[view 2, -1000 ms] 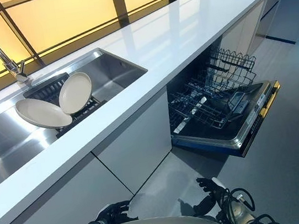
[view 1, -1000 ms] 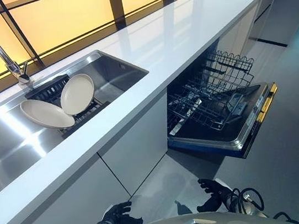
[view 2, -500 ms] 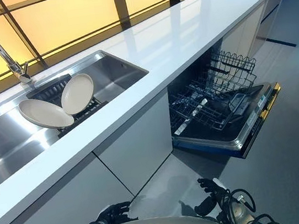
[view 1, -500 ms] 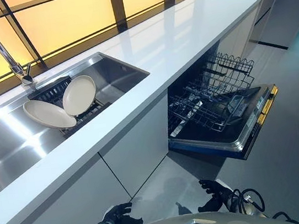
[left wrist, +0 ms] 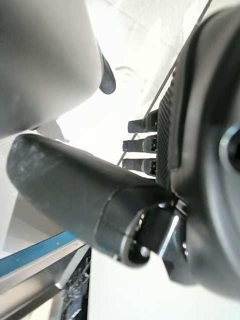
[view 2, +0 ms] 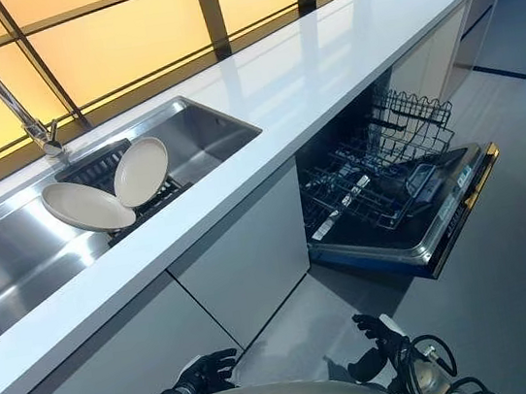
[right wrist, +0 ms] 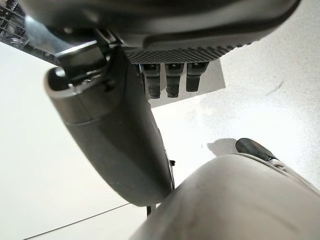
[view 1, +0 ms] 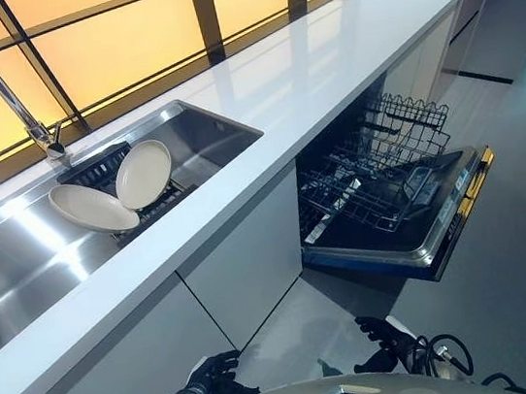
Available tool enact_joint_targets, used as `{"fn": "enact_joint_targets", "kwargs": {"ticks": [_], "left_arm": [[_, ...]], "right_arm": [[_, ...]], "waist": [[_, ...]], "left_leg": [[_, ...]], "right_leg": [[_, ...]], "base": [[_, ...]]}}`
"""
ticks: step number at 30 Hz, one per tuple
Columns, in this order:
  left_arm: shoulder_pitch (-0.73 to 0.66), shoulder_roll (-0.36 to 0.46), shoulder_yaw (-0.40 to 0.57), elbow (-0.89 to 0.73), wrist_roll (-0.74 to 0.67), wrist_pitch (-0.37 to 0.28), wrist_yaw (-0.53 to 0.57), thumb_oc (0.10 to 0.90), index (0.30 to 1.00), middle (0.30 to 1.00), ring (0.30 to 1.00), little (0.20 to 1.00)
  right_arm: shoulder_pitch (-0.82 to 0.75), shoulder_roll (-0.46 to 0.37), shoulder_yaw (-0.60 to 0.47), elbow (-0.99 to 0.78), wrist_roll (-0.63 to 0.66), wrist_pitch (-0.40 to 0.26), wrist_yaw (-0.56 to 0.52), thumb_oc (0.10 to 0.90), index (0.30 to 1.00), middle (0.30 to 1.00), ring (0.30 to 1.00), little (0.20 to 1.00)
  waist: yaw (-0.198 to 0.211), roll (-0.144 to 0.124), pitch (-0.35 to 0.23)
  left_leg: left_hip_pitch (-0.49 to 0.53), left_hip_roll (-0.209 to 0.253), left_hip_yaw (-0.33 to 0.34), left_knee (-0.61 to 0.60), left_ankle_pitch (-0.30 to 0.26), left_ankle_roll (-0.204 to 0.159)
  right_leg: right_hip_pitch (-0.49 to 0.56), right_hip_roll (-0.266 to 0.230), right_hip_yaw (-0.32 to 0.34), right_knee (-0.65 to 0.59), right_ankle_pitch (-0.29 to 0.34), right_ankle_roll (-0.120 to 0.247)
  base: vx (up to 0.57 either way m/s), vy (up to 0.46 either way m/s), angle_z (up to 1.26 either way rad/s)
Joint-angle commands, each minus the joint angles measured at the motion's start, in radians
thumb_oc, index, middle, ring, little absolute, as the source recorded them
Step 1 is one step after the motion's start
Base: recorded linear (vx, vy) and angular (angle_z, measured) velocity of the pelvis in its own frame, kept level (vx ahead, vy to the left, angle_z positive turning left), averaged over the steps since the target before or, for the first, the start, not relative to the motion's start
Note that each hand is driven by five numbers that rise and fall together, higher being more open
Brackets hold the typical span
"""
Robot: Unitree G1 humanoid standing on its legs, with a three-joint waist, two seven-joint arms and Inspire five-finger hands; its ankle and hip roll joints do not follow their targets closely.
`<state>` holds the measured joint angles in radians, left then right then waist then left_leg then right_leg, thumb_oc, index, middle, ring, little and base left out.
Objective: Pick up plates and place into dishwasher.
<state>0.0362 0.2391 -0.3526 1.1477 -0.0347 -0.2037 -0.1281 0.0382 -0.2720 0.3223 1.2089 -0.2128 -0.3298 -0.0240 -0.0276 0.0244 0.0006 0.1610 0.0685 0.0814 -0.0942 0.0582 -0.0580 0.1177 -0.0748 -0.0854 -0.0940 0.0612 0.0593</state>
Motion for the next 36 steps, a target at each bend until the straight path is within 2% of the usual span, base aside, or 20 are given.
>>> {"fn": "enact_joint_targets", "kwargs": {"ticks": [1, 2, 4, 5, 6, 9, 11, 12, 13, 14, 15, 17, 18, 22, 23, 24, 28, 30, 35, 36], "left_arm": [[-0.153, 0.025, -0.049, -0.148, 0.030, -0.108, -0.048, 0.800, 0.900, 0.900, 0.900, 0.900], [-0.163, 0.032, -0.064, -0.196, 0.012, -0.106, -0.078, 0.800, 0.900, 0.900, 0.900, 0.900], [-0.196, 0.067, -0.119, -0.408, -0.085, -0.016, -0.166, 0.800, 0.900, 0.900, 0.900, 0.900], [-0.206, 0.081, -0.135, -0.470, -0.128, -0.006, -0.206, 0.800, 0.900, 0.900, 0.900, 0.900], [-0.228, 0.101, -0.151, -0.573, -0.199, 0.040, -0.254, 0.800, 0.900, 0.900, 0.900, 0.900], [-0.295, 0.123, -0.140, -0.919, -0.531, 0.183, -0.386, 0.800, 0.900, 0.900, 0.900, 0.900], [-0.302, 0.101, -0.092, -1.080, -0.791, 0.250, -0.439, 0.800, 0.900, 0.900, 0.900, 0.900], [-0.301, 0.096, -0.084, -1.097, -0.852, 0.259, -0.459, 0.800, 0.900, 0.900, 0.900, 0.900], [-0.288, 0.058, -0.047, -1.185, -1.005, 0.310, -0.466, 0.800, 0.900, 0.900, 0.900, 0.900], [-0.278, 0.036, -0.028, -1.215, -1.088, 0.306, -0.452, 0.800, 0.900, 0.900, 0.900, 0.900], [-0.273, 0.013, -0.002, -1.239, -1.164, 0.260, -0.405, 0.800, 0.900, 0.900, 0.900, 0.900], [-0.281, 0.007, 0.035, -1.241, -1.226, 0.215, -0.389, 0.800, 0.900, 0.900, 0.900, 0.900], [-0.283, 0.003, 0.051, -1.248, -1.228, 0.212, -0.384, 0.800, 0.900, 0.900, 0.900, 0.900], [-0.290, 0.019, 0.129, -1.335, -1.162, 0.101, -0.297, 0.800, 0.900, 0.900, 0.900, 0.900], [-0.293, 0.057, 0.169, -1.367, -1.044, 0.040, -0.219, 0.800, 0.900, 0.900, 0.900, 0.900], [-0.296, 0.079, 0.185, -1.376, -0.987, 0.018, -0.188, 0.800, 0.900, 0.900, 0.900, 0.900], [-0.320, 0.204, 0.295, -1.385, -0.708, 0.041, 0.000, 0.800, 0.900, 0.900, 0.900, 0.900], [-0.336, 0.307, 0.361, -1.341, -0.545, 0.069, 0.082, 0.800, 0.900, 0.900, 0.900, 0.900], [-0.365, 0.497, 0.465, -1.228, -0.322, 0.098, 0.177, 0.800, 0.900, 0.900, 0.900, 0.900], [-0.365, 0.547, 0.489, -1.186, -0.273, 0.087, 0.199, 0.800, 0.900, 0.900, 0.900, 0.900]], "right_arm": [[-0.094, 0.003, 0.033, -0.038, 0.005, -0.029, 0.003, 0.800, 0.900, 0.900, 0.900, 0.900], [-0.096, 0.000, 0.039, -0.050, 0.008, -0.023, 0.004, 0.800, 0.900, 0.900, 0.900, 0.900], [-0.098, -0.012, 0.060, -0.096, 0.026, 0.007, 0.006, 0.800, 0.900, 0.900, 0.900, 0.900], [-0.097, -0.015, 0.065, -0.114, 0.032, 0.019, 0.008, 0.800, 0.900, 0.900, 0.900, 0.900], [-0.096, -0.018, 0.073, -0.138, 0.041, 0.036, 0.006, 0.800, 0.900, 0.900, 0.900, 0.900], [-0.085, -0.013, 0.087, -0.179, 0.056, 0.063, -0.009, 0.800, 0.900, 0.900, 0.900, 0.900], [-0.064, -0.004, 0.082, -0.202, 0.056, 0.072, -0.021, 0.800, 0.900, 0.900, 0.900, 0.900], [-0.060, -0.003, 0.081, -0.207, 0.055, 0.075, -0.022, 0.800, 0.900, 0.900, 0.900, 0.900], [-0.037, 0.006, 0.078, -0.240, 0.042, 0.092, -0.025, 0.800, 0.900, 0.900, 0.900, 0.900], [-0.020, 0.012, 0.078, -0.274, 0.030, 0.115, -0.026, 0.800, 0.900, 0.900, 0.900, 0.900], [-0.003, 0.021, 0.084, -0.306, 0.026, 0.141, -0.031, 0.800, 0.900, 0.900, 0.900, 0.900], [0.004, 0.026, 0.088, -0.312, 0.032, 0.148, -0.035, 0.800, 0.900, 0.900, 0.900, 0.900], [0.007, 0.028, 0.089, -0.311, 0.033, 0.147, -0.037, 0.800, 0.900, 0.900, 0.900, 0.900], [0.021, 0.033, 0.094, -0.319, 0.036, 0.155, -0.040, 0.800, 0.900, 0.900, 0.900, 0.900], [0.035, 0.031, 0.093, -0.341, 0.036, 0.168, -0.045, 0.800, 0.900, 0.900, 0.900, 0.900], [0.041, 0.030, 0.092, -0.351, 0.038, 0.174, -0.047, 0.800, 0.900, 0.900, 0.900, 0.900], [0.071, 0.022, 0.084, -0.387, 0.038, 0.185, -0.047, 0.800, 0.900, 0.900, 0.900, 0.900], [0.081, 0.012, 0.075, -0.412, 0.040, 0.200, -0.040, 0.800, 0.900, 0.900, 0.900, 0.900], [0.086, -0.019, 0.066, -0.441, 0.045, 0.227, -0.021, 0.800, 0.900, 0.900, 0.900, 0.900], [0.089, -0.026, 0.064, -0.448, 0.048, 0.230, -0.017, 0.800, 0.900, 0.900, 0.900, 0.900]], "waist": [[-0.012, -0.014, 0.064], [-0.014, -0.013, 0.068], [-0.017, -0.009, 0.079], [-0.017, -0.008, 0.082], [-0.018, -0.007, 0.086], [-0.019, -0.006, 0.093], [-0.017, -0.011, 0.094], [-0.017, -0.011, 0.093], [-0.019, -0.016, 0.093], [-0.022, -0.020, 0.093], [-0.026, -0.026, 0.093], [-0.027, -0.031, 0.090], [-0.026, -0.032, 0.089], [-0.019, -0.036, 0.080], [-0.014, -0.035, 0.077], [-0.013, -0.034, 0.076], [-0.007, -0.029, 0.065], [-0.004, -0.023, 0.058], [0.000, -0.010, 0.051], [0.002, -0.006, 0.051]], "left_leg": [[0.004, -0.087, 0.056, 0.021, -0.115, 0.074], [0.002, -0.086, 0.056, 0.021, -0.114, 0.074], [-0.002, -0.085, 0.055, 0.020, -0.112, 0.074], [-0.003, -0.084, 0.054, 0.019, -0.111, 0.075], [-0.004, -0.083, 0.055, 0.019, -0.110, 0.076], [-0.008, -0.084, 0.045, 0.014, -0.109, 0.084], [-0.005, -0.085, 0.039, 0.008, -0.113, 0.087], [-0.004, -0.085, 0.038, 0.007, -0.115, 0.087], [-0.002, -0.082, 0.041, 0.007, -0.120, 0.087], [0.000, -0.080, 0.044, 0.007, -0.122, 0.086], [0.004, -0.080, 0.044, 0.007, -0.125, 0.084], [0.007, -0.081, 0.041, 0.007, -0.126, 0.084], [0.008, -0.082, 0.040, 0.007, -0.127, 0.084], [0.004, -0.083, 0.032, 0.007, -0.125, 0.082], [0.001, -0.083, 0.026, 0.007, -0.121, 0.079], [0.000, -0.082, 0.023, 0.007, -0.120, 0.078], [0.000, -0.085, 0.010, 0.007, -0.118, 0.075], [-0.001, -0.086, 0.007, 0.007, -0.116, 0.074], [-0.003, -0.086, 0.009, 0.007, -0.111, 0.070], [-0.004, -0.086, 0.010, 0.009, -0.109, 0.070]], "right_leg": [[-0.006, 0.015, -0.014, 0.051, -0.056, 0.029], [-0.009, 0.016, -0.011, 0.052, -0.056, 0.029], [-0.016, 0.018, -0.007, 0.056, -0.054, 0.030], [-0.018, 0.018, -0.005, 0.057, -0.053, 0.030], [-0.021, 0.019, -0.004, 0.059, -0.052, 0.031], [-0.026, 0.021, 0.004, 0.057, -0.047, 0.032], [-0.022, 0.021, 0.008, 0.048, -0.042, 0.032], [-0.021, 0.021, 0.009, 0.046, -0.041, 0.032], [-0.018, 0.020, 0.013, 0.042, -0.038, 0.032], [-0.016, 0.019, 0.015, 0.039, -0.036, 0.032], [-0.010, 0.019, 0.015, 0.033, -0.034, 0.032], [-0.002, 0.019, 0.012, 0.027, -0.035, 0.030], [0.000, 0.019, 0.011, 0.026, -0.036, 0.029], [0.004, 0.017, 0.006, 0.019, -0.038, 0.026], [0.005, 0.016, 0.001, 0.018, -0.039, 0.026], [0.006, 0.015, -0.003, 0.017, -0.040, 0.026], [0.013, 0.012, -0.018, 0.015, -0.049, 0.027], [0.015, 0.012, -0.023, 0.014, -0.052, 0.028], [0.014, 0.009, -0.029, 0.017, -0.055, 0.029], [0.013, 0.007, -0.030, 0.018, -0.055, 0.030]], "base": [[-0.06, 0.012, -0.10], [-0.07, 0.009, -0.09], [-0.08, 0.004, -0.05], [-0.06, -0.002, -0.08], [-0.06, -0.009, -0.08], [-0.03, -0.013, -0.03], [0.01, -0.038, -0.03], [0.01, -0.046, -0.04], [0.01, -0.051, -0.03], [0.03, -0.072, -0.01], [0.04, -0.066, 0.01], [0.04, -0.045, -0.03], [0.03, -0.030, -0.06], [0.00, 0.000, 0.00], [0.00, 0.000, 0.00], [0.00, -0.011, 0.05], [0.02, 0.009, 0.05], [0.04, 0.027, 0.09], [0.03, 0.032, 0.07], [0.02, 0.031, 0.00]]}}
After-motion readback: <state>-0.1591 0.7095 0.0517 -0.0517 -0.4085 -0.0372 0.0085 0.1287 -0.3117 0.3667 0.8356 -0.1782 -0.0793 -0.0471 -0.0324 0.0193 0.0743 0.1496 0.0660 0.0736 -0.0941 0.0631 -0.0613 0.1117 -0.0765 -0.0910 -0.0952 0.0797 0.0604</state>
